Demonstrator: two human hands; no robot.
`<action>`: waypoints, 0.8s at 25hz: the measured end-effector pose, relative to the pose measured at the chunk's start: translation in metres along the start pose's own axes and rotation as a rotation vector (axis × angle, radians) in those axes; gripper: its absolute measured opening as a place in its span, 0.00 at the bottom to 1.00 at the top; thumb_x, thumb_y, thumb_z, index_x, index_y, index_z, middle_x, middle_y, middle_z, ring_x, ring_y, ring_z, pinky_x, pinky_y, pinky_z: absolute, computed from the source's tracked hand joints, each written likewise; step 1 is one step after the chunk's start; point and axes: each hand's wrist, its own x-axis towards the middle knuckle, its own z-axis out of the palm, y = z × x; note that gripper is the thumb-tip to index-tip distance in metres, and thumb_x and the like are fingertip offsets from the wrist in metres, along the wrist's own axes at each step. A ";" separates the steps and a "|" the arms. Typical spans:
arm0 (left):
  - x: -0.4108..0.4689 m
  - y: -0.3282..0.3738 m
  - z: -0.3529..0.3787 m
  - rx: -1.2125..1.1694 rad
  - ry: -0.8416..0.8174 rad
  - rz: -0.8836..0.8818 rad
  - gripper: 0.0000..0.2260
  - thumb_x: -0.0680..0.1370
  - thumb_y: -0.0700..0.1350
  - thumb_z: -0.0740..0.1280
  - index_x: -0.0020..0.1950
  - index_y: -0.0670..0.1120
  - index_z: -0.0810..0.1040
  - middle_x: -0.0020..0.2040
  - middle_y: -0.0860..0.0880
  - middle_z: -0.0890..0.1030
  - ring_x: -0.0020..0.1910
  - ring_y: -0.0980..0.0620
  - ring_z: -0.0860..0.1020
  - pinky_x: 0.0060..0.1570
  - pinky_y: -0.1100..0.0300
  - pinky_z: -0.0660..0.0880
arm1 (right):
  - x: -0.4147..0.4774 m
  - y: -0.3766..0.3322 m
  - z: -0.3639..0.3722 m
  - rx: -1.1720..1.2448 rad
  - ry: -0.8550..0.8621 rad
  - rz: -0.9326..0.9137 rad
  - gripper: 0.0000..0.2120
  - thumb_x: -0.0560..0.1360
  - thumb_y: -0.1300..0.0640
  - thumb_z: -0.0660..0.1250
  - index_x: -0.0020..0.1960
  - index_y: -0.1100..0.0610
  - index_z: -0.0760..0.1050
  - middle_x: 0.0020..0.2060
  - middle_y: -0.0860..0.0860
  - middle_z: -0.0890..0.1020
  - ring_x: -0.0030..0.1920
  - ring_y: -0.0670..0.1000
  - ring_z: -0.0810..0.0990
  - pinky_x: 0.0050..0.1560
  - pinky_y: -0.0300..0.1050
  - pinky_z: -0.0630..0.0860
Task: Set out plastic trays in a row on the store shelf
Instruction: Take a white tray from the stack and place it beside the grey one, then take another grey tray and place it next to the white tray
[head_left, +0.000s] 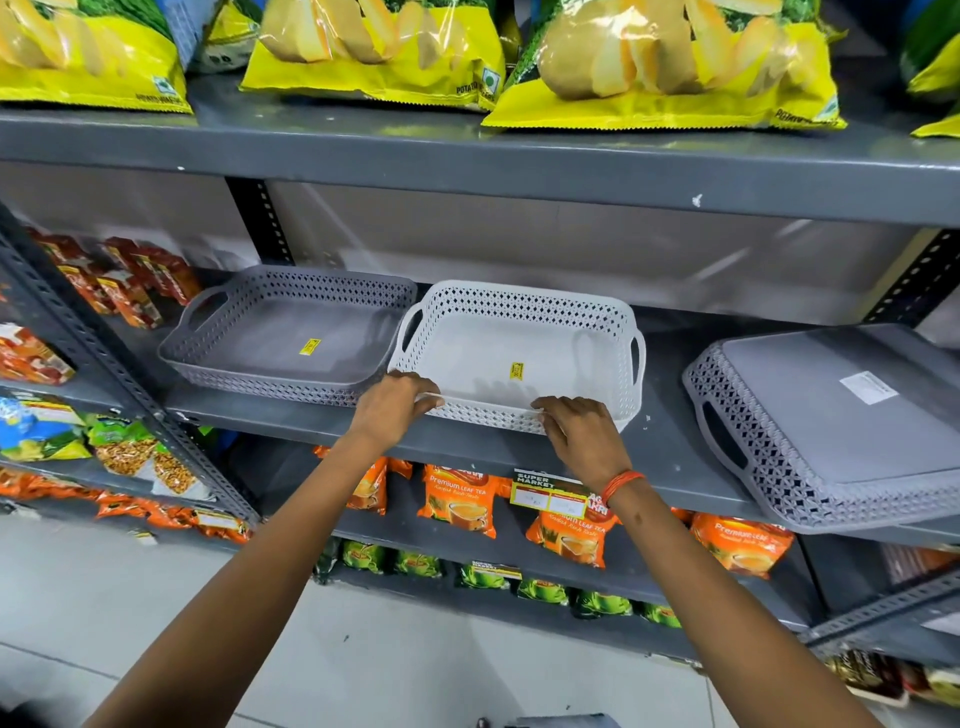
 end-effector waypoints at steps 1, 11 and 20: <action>0.000 0.003 0.001 0.012 -0.003 -0.005 0.11 0.76 0.50 0.66 0.54 0.46 0.81 0.53 0.43 0.84 0.52 0.41 0.80 0.47 0.47 0.80 | -0.002 0.002 -0.003 -0.012 -0.035 0.002 0.11 0.75 0.60 0.60 0.54 0.58 0.77 0.43 0.58 0.86 0.44 0.62 0.82 0.51 0.52 0.76; 0.008 0.107 0.011 0.037 0.123 -0.013 0.13 0.78 0.50 0.64 0.56 0.45 0.80 0.55 0.42 0.84 0.57 0.40 0.77 0.52 0.48 0.77 | -0.005 0.010 -0.047 0.032 -0.417 -0.056 0.22 0.76 0.68 0.55 0.70 0.63 0.60 0.67 0.64 0.71 0.66 0.63 0.69 0.66 0.55 0.68; 0.010 0.275 0.067 -0.116 0.324 0.158 0.10 0.75 0.37 0.64 0.56 0.41 0.79 0.51 0.37 0.83 0.54 0.38 0.77 0.51 0.47 0.78 | -0.050 0.130 -0.153 0.074 0.032 0.085 0.19 0.73 0.66 0.60 0.64 0.62 0.69 0.58 0.65 0.78 0.58 0.65 0.75 0.59 0.57 0.73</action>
